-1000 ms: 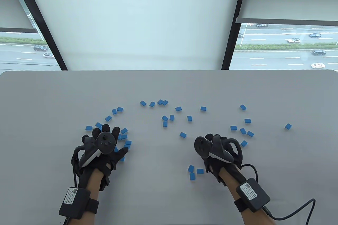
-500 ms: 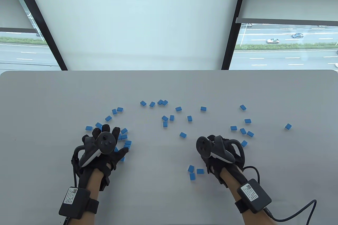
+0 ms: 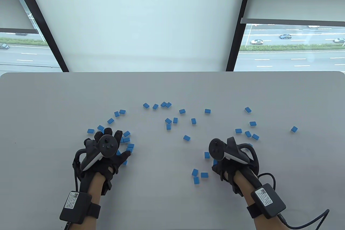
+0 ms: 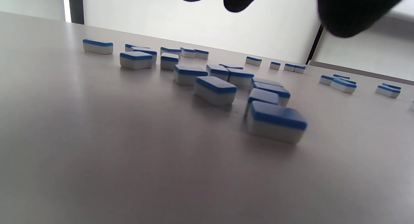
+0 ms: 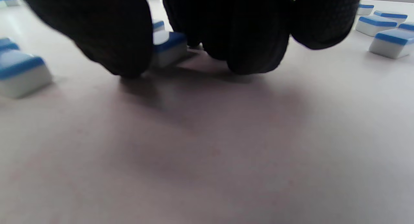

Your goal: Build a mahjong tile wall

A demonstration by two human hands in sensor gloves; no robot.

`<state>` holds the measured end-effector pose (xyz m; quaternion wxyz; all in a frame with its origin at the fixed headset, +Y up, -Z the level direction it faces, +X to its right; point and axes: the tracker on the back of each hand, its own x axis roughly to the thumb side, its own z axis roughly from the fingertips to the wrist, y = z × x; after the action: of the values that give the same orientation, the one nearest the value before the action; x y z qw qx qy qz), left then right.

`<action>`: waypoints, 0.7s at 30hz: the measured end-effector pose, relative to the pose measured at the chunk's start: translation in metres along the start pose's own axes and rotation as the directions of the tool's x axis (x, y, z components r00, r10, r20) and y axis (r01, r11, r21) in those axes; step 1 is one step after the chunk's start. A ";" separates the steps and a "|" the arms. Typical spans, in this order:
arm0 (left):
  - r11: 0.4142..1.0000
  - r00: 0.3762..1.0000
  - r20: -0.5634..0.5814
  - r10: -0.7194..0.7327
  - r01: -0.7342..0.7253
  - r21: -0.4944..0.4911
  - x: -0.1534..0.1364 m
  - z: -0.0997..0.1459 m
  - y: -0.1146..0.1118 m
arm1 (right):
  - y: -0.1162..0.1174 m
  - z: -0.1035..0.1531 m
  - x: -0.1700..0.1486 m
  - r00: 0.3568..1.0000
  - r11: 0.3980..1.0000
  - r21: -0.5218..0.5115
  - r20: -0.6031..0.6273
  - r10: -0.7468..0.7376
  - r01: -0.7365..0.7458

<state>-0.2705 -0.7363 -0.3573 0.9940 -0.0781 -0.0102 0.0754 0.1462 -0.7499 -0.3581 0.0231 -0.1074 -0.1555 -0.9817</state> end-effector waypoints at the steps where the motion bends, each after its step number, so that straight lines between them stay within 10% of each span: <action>1: 1.000 1.000 0.001 0.001 -0.001 -0.001 0.000 0.000 0.000 | 0.000 0.000 0.001 1.000 1.000 -0.008 0.002 -0.010 0.010; 21: 1.000 1.000 0.006 -0.003 0.003 0.002 0.001 -0.003 0.000 | -0.012 0.000 0.002 1.000 0.980 -0.201 0.012 -0.008 0.010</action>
<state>-0.2693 -0.7364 -0.3597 0.9942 -0.0766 -0.0133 0.0743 0.1428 -0.7382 -0.3617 0.0067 -0.1141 -0.0564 -0.9919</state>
